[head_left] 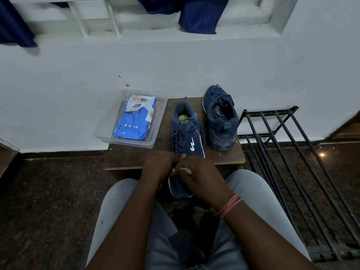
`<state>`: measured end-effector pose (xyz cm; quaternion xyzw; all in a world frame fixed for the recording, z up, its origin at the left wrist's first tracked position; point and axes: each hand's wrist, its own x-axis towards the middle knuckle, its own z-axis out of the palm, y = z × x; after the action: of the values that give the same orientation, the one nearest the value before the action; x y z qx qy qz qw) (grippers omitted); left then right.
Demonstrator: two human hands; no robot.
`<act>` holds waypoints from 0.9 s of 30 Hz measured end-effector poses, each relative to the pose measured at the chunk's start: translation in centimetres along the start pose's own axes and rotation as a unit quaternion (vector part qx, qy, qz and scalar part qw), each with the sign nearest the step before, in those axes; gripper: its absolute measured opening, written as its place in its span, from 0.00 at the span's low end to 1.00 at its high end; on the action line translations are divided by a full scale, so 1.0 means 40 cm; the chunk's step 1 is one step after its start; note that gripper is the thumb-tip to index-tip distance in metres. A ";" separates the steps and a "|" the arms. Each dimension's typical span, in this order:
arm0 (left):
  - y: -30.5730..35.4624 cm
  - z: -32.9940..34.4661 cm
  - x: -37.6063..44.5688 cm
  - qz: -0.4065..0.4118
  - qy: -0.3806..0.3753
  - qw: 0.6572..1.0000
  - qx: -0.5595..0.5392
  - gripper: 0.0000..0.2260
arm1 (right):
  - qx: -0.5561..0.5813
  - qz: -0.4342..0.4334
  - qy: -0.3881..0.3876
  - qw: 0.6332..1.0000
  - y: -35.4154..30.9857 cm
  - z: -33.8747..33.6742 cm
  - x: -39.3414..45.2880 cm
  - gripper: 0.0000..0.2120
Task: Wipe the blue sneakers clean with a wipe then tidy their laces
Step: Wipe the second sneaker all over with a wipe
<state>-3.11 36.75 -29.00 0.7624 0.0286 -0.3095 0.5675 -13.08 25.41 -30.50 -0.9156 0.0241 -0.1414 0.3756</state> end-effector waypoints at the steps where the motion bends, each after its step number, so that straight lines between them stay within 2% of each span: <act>1: 0.001 0.001 0.003 -0.013 0.001 1.000 -0.024 0.08 | 0.009 -0.001 -0.035 0.999 -0.003 -0.008 -0.013 0.07; 4: 0.000 0.008 0.005 -0.039 -0.006 0.997 -0.062 0.11 | 0.029 0.010 -0.151 0.988 -0.017 -0.041 -0.044 0.09; 6: -0.005 0.011 0.005 -0.035 0.003 0.997 -0.064 0.11 | 0.053 0.025 -0.196 0.979 -0.014 -0.064 -0.048 0.07; 8: -0.002 0.012 -0.002 -0.035 0.007 0.997 -0.065 0.10 | 0.068 0.048 -0.146 0.986 0.004 -0.086 -0.045 0.04; 11: -0.006 0.013 0.003 -0.037 0.007 0.997 -0.071 0.12 | 0.052 0.092 0.011 0.994 0.049 -0.096 -0.032 0.04; 13: -0.004 0.014 0.003 -0.036 0.010 0.997 -0.069 0.12 | 0.035 0.100 0.047 0.993 0.056 -0.075 -0.025 0.03; 15: -0.003 0.014 0.004 -0.036 0.009 0.997 -0.065 0.10 | 0.015 0.100 0.004 0.995 0.038 -0.051 -0.027 0.03; 18: -0.002 0.016 0.003 -0.042 0.011 0.997 -0.058 0.10 | 0.009 0.083 -0.124 0.989 0.002 -0.044 -0.043 0.05; 20: -0.003 0.016 0.003 -0.044 0.013 0.998 -0.053 0.11 | 0.008 0.065 -0.168 0.984 -0.003 -0.053 -0.048 0.03; 22: -0.002 0.016 0.002 -0.042 0.015 0.998 -0.050 0.13 | 0.005 0.078 -0.127 0.989 0.011 -0.060 -0.044 0.06; 25: 0.004 0.018 -0.007 -0.040 0.021 0.998 -0.047 0.13 | -0.054 0.097 0.012 0.994 0.057 -0.060 -0.023 0.08; 27: 0.007 0.018 -0.011 -0.040 0.024 0.998 -0.045 0.13 | -0.047 0.097 0.029 0.994 0.063 -0.057 -0.016 0.07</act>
<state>-3.67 36.13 -28.65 0.7419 0.0861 -0.3117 0.5874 -14.16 22.16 -30.85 -0.9212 0.1301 -0.1296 0.3431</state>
